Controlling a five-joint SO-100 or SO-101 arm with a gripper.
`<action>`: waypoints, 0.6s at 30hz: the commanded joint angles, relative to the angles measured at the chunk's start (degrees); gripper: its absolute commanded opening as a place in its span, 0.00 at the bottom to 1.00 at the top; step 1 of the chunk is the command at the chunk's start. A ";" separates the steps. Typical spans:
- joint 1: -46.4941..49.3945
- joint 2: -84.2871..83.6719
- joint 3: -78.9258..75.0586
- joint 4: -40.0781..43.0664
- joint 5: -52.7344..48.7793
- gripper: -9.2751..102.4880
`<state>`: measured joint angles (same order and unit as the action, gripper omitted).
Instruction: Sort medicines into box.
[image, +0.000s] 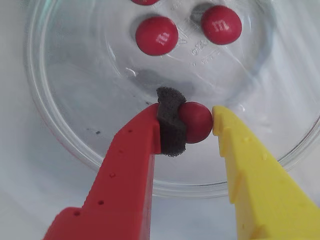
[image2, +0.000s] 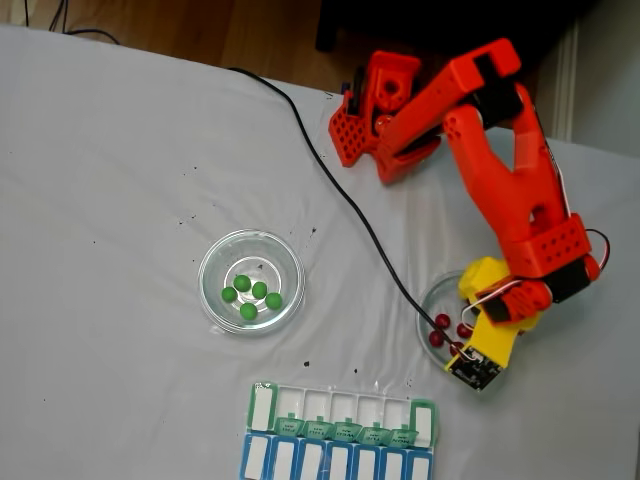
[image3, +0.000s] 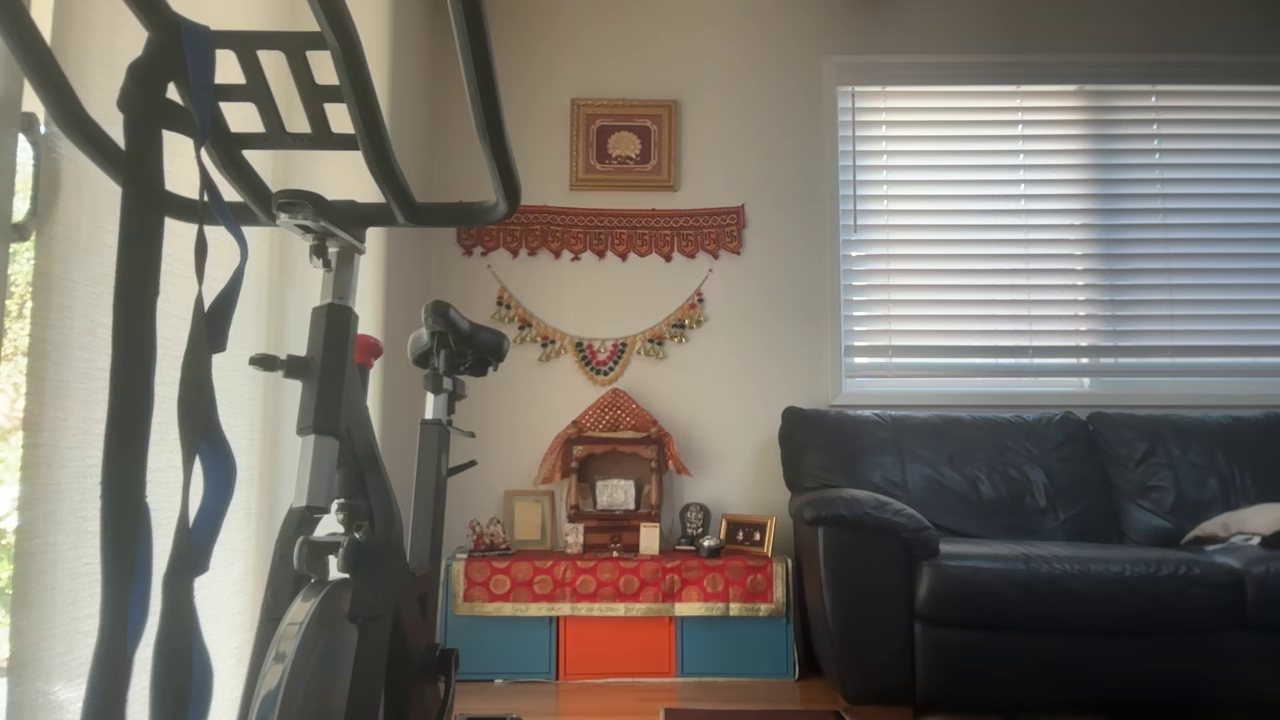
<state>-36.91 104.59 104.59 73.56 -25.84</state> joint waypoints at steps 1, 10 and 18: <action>1.93 6.50 -4.92 -1.76 0.53 0.09; 7.21 16.52 -6.33 0.79 3.34 0.09; 12.39 17.58 -6.94 -0.53 8.44 0.09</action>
<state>-26.19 118.92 102.83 74.18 -18.37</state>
